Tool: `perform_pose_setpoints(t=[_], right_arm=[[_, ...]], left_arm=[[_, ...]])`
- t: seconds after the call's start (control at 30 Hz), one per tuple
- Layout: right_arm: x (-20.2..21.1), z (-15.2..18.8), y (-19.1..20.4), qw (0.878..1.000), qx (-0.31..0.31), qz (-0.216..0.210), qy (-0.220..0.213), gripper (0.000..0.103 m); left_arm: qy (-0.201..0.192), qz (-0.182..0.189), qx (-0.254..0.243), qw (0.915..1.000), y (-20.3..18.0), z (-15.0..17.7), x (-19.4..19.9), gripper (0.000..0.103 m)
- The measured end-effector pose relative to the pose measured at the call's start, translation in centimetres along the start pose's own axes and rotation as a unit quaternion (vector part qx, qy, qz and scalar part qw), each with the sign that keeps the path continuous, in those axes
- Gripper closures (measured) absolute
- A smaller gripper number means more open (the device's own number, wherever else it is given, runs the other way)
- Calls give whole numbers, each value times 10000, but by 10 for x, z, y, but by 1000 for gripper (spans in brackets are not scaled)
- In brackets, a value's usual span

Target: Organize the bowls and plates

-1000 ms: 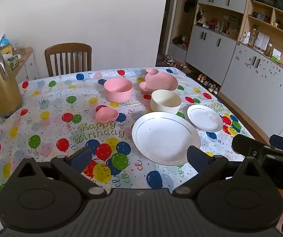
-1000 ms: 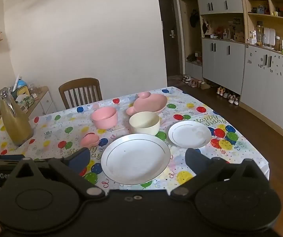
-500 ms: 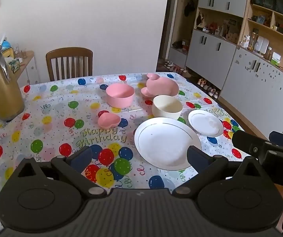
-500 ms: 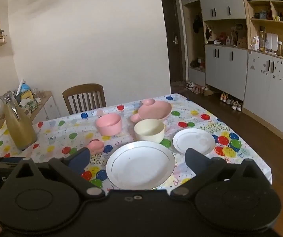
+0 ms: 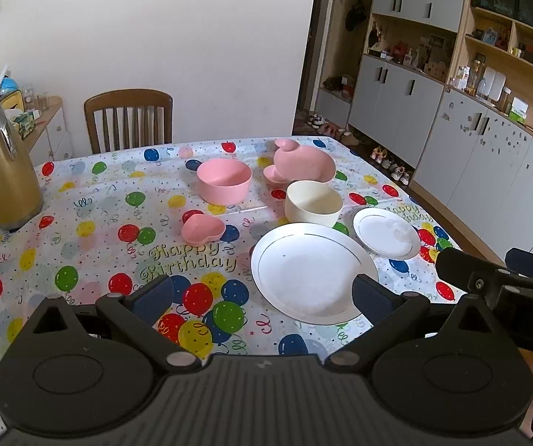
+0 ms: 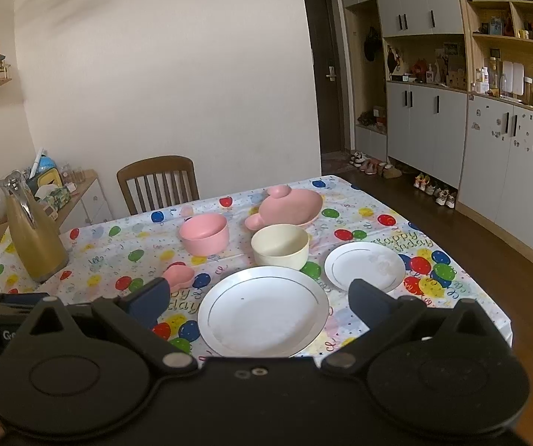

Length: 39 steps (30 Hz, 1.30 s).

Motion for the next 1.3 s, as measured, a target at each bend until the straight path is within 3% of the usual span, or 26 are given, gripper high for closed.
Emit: perform_pose_setpoints(t=[0.33, 0.53, 1.3], right_arm=[[-1, -3, 2, 10000, 25, 25, 0, 1], [-7, -3, 0, 9999, -69, -44, 131, 14], [-3, -5, -1, 10000, 27, -1, 24, 7]], left_arm=[[-2, -1, 3, 10000, 1, -1, 0, 0], [22, -9, 2, 10000, 5, -2, -2, 0], [-41, -19, 26, 10000, -1, -1, -3, 0]])
Point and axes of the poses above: each gripper's, at about its wrist camera, not at the fingertips, and x roughly against the way its jaws point, y to its left, z to its underside, the point moved 5 cm from there along -x, roughly the way its jaws point, and after that the axes turned 15 degrees about y, right-handed, at the moved point
